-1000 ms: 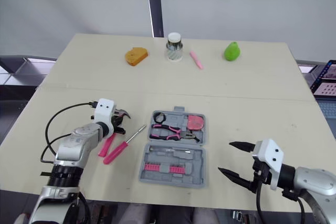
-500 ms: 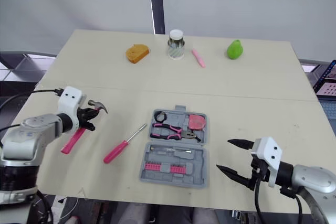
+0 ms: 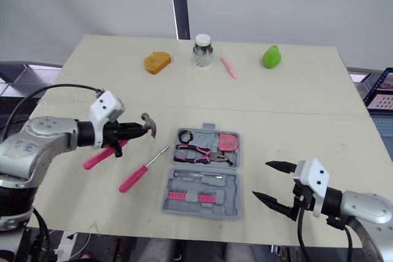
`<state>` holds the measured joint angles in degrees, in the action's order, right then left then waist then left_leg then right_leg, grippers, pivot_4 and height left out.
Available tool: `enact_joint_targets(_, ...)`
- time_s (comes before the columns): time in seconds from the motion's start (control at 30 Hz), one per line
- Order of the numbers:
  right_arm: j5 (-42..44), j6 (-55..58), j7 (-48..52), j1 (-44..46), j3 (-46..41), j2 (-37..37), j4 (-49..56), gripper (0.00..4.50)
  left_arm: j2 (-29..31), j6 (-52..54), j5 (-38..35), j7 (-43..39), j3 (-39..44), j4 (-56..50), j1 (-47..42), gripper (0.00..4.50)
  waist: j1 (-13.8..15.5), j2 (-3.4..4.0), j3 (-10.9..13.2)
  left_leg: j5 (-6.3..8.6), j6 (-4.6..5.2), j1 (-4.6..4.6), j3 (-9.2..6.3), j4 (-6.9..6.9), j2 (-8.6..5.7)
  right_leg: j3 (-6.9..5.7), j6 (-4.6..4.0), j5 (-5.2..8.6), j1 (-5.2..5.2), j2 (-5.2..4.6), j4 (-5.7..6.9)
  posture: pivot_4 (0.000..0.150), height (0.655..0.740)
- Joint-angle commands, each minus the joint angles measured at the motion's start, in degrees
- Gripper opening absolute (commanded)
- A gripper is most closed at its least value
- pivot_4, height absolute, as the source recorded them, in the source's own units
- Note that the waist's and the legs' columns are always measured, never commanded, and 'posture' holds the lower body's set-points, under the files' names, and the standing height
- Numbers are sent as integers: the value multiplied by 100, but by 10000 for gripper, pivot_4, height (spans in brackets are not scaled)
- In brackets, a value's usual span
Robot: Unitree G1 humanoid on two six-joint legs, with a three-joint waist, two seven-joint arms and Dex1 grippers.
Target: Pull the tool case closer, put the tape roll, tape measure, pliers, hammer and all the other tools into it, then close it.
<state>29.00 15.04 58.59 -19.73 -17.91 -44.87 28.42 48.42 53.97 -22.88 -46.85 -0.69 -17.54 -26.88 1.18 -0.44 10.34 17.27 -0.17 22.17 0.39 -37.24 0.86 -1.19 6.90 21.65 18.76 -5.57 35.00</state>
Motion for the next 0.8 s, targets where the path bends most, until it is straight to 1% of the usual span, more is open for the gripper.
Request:
enact_joint_targets(0.03, 109, -148, 120, -11, -13, 20, 169, 45000, 8, -118, -152, -290, -209, -285, -263, 267, 9, 0, 0, -1, 1, 0, 0, -1, 0, -1, 0, 0, 0, 1, 2, 1500, 7159)
enact_joint_targets(0.23, 113, -300, 214, -161, -10, 95, 280, 45000, -188, -277, -116, -546, -872, -471, -375, 267, 28, 0, 0, -4, 6, 0, -2, -8, -2, 3, 0, 0, -2, 0, 8, 1500, 7159)
enact_joint_targets(0.4, 130, -324, 206, -171, 10, 113, 269, 45000, -542, -348, 40, -599, -1453, -354, -772, 267, 27, 0, 0, -7, 11, 3, -3, -18, -5, 2, 0, 0, -1, 4, 10, 1500, 7159)
enact_joint_targets(0.53, 91, -322, 171, -109, 82, 124, 241, 45000, -873, -596, 402, -527, -1971, -183, -1067, 267, 17, 0, 0, -11, 11, -1, -1, -20, -6, 4, 1, 0, -1, 8, 10, 1500, 7159)
enact_joint_targets(0.63, 52, -334, 156, -75, 156, 125, 209, 45000, -993, -692, 785, -513, -2451, -113, -1216, 267, 14, 0, 0, -12, 11, -1, -1, -20, -6, 6, 1, 0, -1, 15, 28, 1500, 7159)
enact_joint_targets(0.8, 18, -349, 179, 19, 227, 101, 115, 45000, -1242, -664, 1200, -555, -3072, -16, -1460, 267, 23, 0, 0, -14, 14, 0, 0, -25, -8, 6, 1, 0, 1, 17, 38, 1500, 7159)
